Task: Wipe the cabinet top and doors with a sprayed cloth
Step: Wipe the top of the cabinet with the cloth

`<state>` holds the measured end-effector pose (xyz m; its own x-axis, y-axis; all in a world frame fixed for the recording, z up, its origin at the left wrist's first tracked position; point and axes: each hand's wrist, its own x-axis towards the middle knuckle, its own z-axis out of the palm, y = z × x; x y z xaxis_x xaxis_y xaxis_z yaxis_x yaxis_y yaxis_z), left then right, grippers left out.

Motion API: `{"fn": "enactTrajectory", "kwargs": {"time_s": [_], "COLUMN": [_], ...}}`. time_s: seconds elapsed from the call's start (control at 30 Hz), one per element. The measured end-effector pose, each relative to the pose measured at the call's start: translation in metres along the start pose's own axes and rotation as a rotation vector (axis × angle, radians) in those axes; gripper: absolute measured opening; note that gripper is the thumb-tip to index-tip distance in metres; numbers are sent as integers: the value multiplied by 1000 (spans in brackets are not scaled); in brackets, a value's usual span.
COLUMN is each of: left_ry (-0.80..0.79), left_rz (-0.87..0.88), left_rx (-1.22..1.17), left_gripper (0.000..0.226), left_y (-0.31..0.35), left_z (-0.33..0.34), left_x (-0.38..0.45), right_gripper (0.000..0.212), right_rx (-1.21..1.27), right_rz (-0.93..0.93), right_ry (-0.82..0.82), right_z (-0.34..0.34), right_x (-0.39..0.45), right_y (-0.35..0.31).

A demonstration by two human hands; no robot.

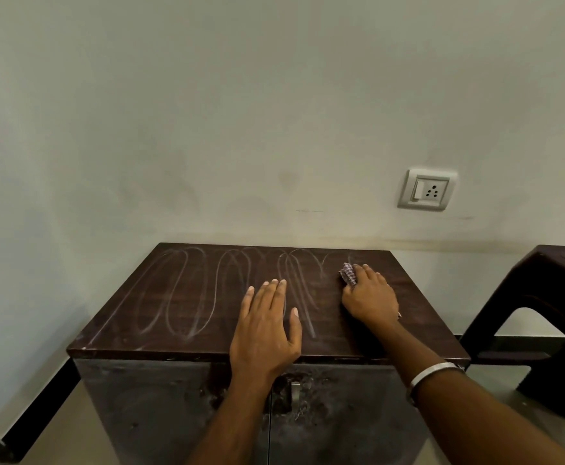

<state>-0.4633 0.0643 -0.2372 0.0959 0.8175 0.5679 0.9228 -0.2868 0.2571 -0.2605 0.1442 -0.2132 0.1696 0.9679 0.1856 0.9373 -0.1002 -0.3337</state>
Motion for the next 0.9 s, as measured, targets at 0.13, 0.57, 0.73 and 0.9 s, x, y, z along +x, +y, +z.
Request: {"fn": "enactTrajectory", "kwargs": {"time_s": [0.13, 0.57, 0.73, 0.9], "left_ry": [-1, -16, -18, -21], "left_rz": [-1, 4, 9, 10], "left_rx": [-5, -18, -29, -24], "left_gripper": [61, 61, 60, 60], "left_y": [0, -1, -1, 0], "left_z": [0, -2, 0, 0], "left_x": [1, 1, 1, 1], "right_gripper": [59, 60, 60, 60], "right_rx": [9, 10, -4, 2], "right_rz": [-36, -71, 35, -61], "right_ry": [5, -19, -21, -32], "right_z": [9, 8, 4, 19], "right_x": [-1, 23, 35, 34], "right_y": [-25, -7, 6, -31]}}
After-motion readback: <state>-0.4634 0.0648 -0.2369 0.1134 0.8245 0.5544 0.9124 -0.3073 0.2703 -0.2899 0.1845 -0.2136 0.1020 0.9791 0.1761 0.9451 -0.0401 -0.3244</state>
